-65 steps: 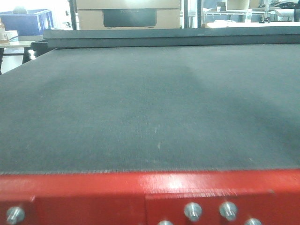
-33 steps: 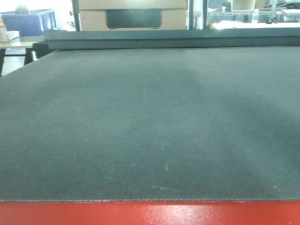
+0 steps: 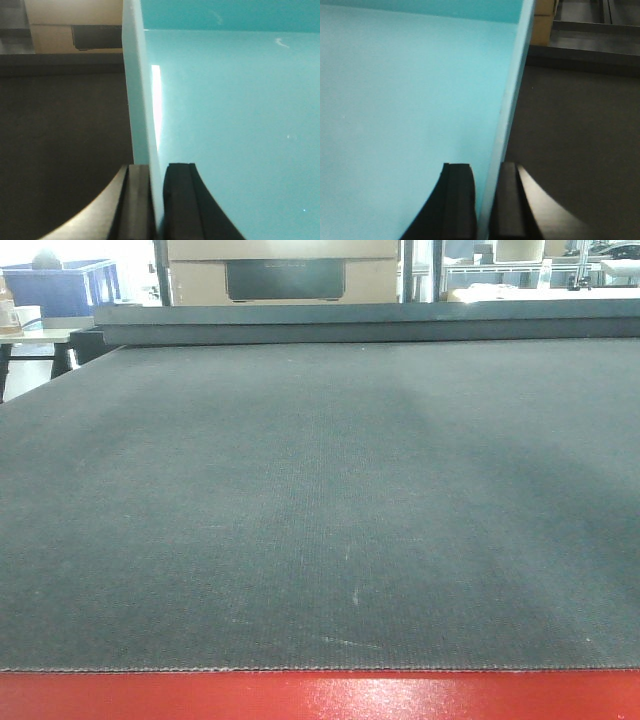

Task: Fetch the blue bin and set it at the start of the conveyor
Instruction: 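Hold the teal bin while driving up to the grey conveyor table, then lower the teal bin onto the conveyor and open both grippers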

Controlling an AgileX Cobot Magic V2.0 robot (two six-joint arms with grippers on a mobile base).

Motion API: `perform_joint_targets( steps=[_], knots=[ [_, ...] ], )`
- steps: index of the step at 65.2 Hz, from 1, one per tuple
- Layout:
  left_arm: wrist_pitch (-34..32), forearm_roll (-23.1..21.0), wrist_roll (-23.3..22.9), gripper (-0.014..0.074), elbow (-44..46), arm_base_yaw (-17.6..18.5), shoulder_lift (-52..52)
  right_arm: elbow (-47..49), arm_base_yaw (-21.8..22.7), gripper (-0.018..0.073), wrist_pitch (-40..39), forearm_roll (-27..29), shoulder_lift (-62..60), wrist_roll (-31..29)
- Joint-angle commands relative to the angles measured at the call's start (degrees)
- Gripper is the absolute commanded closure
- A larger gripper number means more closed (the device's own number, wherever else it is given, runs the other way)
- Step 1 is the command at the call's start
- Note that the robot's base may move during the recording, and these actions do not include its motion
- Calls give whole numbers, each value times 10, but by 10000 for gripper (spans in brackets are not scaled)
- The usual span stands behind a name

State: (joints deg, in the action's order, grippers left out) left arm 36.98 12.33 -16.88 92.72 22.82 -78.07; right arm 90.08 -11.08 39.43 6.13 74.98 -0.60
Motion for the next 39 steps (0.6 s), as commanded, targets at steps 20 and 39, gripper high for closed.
perform_joint_targets(
  steps=[20, 39],
  knots=[
    [-34, -4, 1, 707, 4, 2, 5, 1, 0, 712, -31, 7, -7, -14],
    [-34, -4, 1, 707, 4, 2, 5, 1, 0, 712, -32, 7, -7, -14]
  ],
)
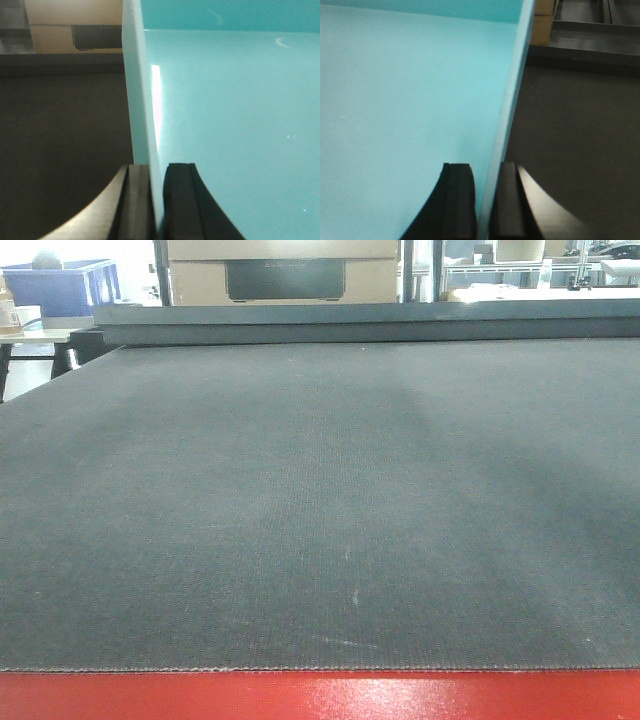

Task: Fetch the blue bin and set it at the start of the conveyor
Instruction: 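Lower the teal bin onto the conveyor and open both grippers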

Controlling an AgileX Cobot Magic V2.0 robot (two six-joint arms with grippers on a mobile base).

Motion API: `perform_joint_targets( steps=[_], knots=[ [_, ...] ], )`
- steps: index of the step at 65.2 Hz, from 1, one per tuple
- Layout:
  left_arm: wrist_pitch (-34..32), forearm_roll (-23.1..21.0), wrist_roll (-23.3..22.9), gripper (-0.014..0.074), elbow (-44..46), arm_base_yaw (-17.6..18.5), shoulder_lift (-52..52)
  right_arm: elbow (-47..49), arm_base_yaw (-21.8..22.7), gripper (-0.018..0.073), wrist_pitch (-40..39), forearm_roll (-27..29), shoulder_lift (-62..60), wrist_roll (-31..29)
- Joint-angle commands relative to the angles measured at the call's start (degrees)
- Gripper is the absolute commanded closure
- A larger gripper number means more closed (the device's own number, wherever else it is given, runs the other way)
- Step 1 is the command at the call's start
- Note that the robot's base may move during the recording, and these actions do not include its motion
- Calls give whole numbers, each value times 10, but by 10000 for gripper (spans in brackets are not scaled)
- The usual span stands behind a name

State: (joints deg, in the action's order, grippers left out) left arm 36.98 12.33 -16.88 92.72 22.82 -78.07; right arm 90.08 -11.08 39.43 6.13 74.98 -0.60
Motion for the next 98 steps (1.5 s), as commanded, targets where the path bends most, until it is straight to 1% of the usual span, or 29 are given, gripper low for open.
perform_joint_targets(
  steps=[1, 4, 10, 17, 26, 29, 33, 41, 45, 50, 59, 65, 74, 88, 91, 94, 96, 98],
  knots=[
    [-34, -4, 1, 707, 4, 2, 5, 1, 0, 712, -34, 7, -7, -14],
    [-34, -4, 1, 707, 4, 2, 5, 1, 0, 712, -39, 7, -7, -14],
    [-13, -4, 1, 707, 6, 2, 6, 4, 0, 712, -7, 8, -9, -14],
    [61, -8, 1, 707, 7, 2, 12, 14, 0, 712, 87, 8, -9, -14],
    [173, -30, 1, 707, 4, 2, 12, 7, 0, 712, 204, 18, -9, -14],
    [203, -33, 1, 707, -3, 2, 12, -3, 0, 712, 219, 23, -9, -14],
    [216, -33, 1, 707, -26, 2, 12, -20, 0, 712, 228, 23, -9, -14],
    [204, -35, 1, 707, -95, 2, 12, -85, 0, 712, 206, 35, -9, -14],
    [174, -38, 1, 707, -139, 2, 12, -122, 0, 712, 173, 45, -9, -14],
    [123, -41, 1, 707, -193, 2, 10, -176, 0, 712, 113, 47, -5, -14],
    [33, -39, 1, 707, -266, 2, -5, -232, 0, 712, 48, 48, 20, -14],
    [-2, -35, 1, 707, -282, 2, -31, -242, 0, 712, 25, 48, 55, -14],
    [-29, -27, 1, 707, -282, 0, -74, -242, 0, 712, 4, 48, 99, -14],
    [-31, -28, 1, 703, -279, -9, -108, -242, 0, 709, -5, 48, 143, -14],
    [-26, -28, 1, 686, -279, -9, -108, -242, 0, 682, -3, 48, 145, -14],
    [-21, -27, 1, 631, -279, -9, -108, -242, 0, 638, -1, 48, 145, -14],
    [-19, -27, 1, 598, -279, -9, -108, -242, 0, 590, -1, 48, 145, -14],
    [-18, -27, 1, 531, -279, -9, -108, -242, 0, 512, -1, 48, 144, -14]
  ],
)
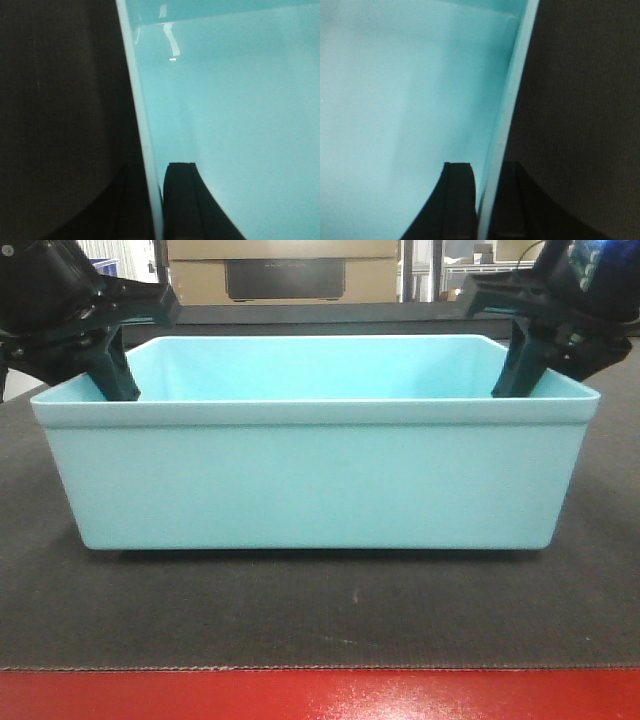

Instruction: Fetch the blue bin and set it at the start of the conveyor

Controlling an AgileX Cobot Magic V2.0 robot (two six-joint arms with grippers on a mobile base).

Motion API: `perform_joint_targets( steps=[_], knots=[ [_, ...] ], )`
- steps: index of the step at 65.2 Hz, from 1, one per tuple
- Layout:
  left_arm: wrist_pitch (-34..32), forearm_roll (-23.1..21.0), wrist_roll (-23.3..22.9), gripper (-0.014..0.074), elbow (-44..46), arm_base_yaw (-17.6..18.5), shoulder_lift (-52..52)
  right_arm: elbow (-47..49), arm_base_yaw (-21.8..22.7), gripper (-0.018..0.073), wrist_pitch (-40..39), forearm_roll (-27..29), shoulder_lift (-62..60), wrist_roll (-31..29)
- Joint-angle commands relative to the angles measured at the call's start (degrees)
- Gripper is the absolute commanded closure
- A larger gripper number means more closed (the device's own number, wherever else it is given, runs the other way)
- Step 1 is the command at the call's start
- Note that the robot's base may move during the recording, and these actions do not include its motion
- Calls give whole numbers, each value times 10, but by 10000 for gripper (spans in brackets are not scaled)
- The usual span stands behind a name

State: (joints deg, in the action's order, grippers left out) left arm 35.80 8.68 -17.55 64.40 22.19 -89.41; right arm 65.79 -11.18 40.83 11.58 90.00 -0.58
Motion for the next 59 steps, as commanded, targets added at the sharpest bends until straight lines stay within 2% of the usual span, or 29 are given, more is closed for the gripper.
perform_joint_targets(
  steps=[1, 5, 9, 10, 13, 14, 29, 38, 44, 55, 59],
  knots=[
    [-5, 10, 8, 498, 4, -3, 5, 1, 1, 494, -14, -7, -6, -14],
    [-2, 10, 8, 353, 4, -3, 5, 4, 1, 312, -11, -7, -7, -14],
    [-2, 10, 8, 156, 4, -3, 5, 6, 1, 116, -8, -7, -9, -14],
    [-2, 10, 8, 134, 4, -3, 5, 6, 1, 96, -8, -7, -9, -14],
    [-2, 10, 8, -19, 4, -3, 5, 7, 1, -23, -7, -7, -11, -14],
    [-2, 10, 8, -33, 4, -3, 7, 8, 1, -17, -7, -7, -11, -14],
    [8, 23, 8, 123, 4, -3, 42, 9, 1, 36, -17, -7, -45, -14],
    [29, 49, 8, 271, 4, -14, 83, 9, 6, 143, -23, -9, -81, -14],
    [50, 58, 8, 409, 4, -42, 111, 9, 22, 280, -22, -19, -104, -14],
    [58, 76, 11, 701, -6, -109, 144, 3, 76, 619, -12, -44, -135, -14],
    [58, 76, 32, 707, -18, -134, 153, -13, 100, 726, -18, -52, -143, -14]
  ],
)
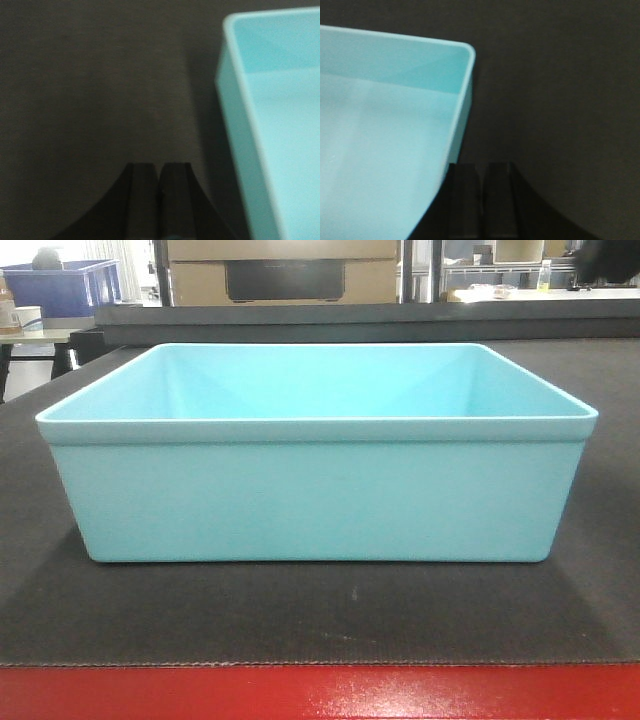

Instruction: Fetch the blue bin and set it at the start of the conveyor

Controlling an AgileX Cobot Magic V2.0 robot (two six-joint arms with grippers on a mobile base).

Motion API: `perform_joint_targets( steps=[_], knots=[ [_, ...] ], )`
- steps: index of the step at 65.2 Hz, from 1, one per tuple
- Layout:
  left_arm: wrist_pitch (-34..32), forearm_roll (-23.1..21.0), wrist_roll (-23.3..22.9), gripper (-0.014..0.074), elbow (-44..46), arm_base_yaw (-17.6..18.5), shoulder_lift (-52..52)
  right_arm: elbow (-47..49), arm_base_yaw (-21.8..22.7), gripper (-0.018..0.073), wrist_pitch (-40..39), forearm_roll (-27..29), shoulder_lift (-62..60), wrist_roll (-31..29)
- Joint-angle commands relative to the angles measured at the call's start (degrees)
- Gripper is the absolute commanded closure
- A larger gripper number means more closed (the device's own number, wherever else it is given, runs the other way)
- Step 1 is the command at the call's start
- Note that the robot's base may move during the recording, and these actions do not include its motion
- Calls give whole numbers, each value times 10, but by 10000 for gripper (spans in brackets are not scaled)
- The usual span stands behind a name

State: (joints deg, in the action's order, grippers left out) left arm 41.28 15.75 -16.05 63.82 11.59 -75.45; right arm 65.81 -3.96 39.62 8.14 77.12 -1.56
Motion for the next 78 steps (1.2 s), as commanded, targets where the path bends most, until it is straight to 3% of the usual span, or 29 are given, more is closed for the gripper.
perform_joint_targets(
  steps=[1, 12, 22, 42, 63, 78],
  knots=[
    [3, 5, 25, 707, -17, -36, 16, -18, 33, 724, -7, -19, -16, -4],
    [-25, 0, 58, 707, -81, -71, 31, -87, 74, 720, -48, -24, -35, -4],
    [-81, -8, 58, 707, -170, -73, 78, -164, 78, 720, -104, -45, -65, -4],
    [-185, -22, 58, 707, -324, -73, 311, -349, 78, 720, -277, -65, -267, -4],
    [-186, -10, 58, 707, -346, -73, 538, -436, 78, 720, -324, -69, -470, -4],
    [-183, -10, 58, 707, -346, -73, 593, -437, 78, 720, -351, -69, -567, -4]
  ],
)
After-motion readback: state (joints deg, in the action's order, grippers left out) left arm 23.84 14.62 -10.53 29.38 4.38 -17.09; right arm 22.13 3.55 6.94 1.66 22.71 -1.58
